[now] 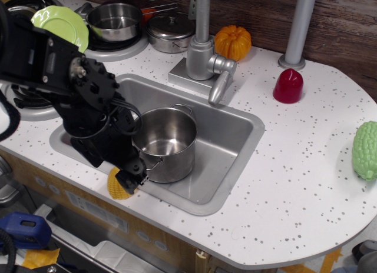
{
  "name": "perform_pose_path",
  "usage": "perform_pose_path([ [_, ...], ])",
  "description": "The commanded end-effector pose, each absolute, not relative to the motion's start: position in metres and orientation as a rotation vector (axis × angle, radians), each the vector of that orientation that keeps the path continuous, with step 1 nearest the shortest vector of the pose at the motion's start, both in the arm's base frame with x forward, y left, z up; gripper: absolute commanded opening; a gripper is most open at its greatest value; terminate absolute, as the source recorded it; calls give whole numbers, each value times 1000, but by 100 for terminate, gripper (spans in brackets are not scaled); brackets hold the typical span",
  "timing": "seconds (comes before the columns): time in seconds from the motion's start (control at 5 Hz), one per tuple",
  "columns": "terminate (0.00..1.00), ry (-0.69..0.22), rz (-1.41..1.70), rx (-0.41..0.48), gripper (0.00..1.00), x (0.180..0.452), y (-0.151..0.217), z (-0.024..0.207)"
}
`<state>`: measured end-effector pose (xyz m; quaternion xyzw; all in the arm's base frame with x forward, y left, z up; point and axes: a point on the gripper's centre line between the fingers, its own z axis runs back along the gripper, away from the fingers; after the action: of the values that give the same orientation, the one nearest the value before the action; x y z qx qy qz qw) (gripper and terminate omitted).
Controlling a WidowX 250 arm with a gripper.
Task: Put corn in pot which is in sink
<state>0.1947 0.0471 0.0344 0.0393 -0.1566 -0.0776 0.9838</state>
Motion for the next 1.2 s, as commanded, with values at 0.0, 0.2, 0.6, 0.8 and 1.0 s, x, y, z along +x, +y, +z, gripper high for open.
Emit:
perform_pose_path([
  [0.0,0,-349,-150,66,100,198,58,27],
  [0.2,0,-376,-135,72,100,196,58,16],
  [0.6,0,-396,-103,25,0,198,63,7],
  [0.8,0,-395,-136,56,0,204,65,19],
  [1.0,0,-411,-189,84,0,216,69,36],
])
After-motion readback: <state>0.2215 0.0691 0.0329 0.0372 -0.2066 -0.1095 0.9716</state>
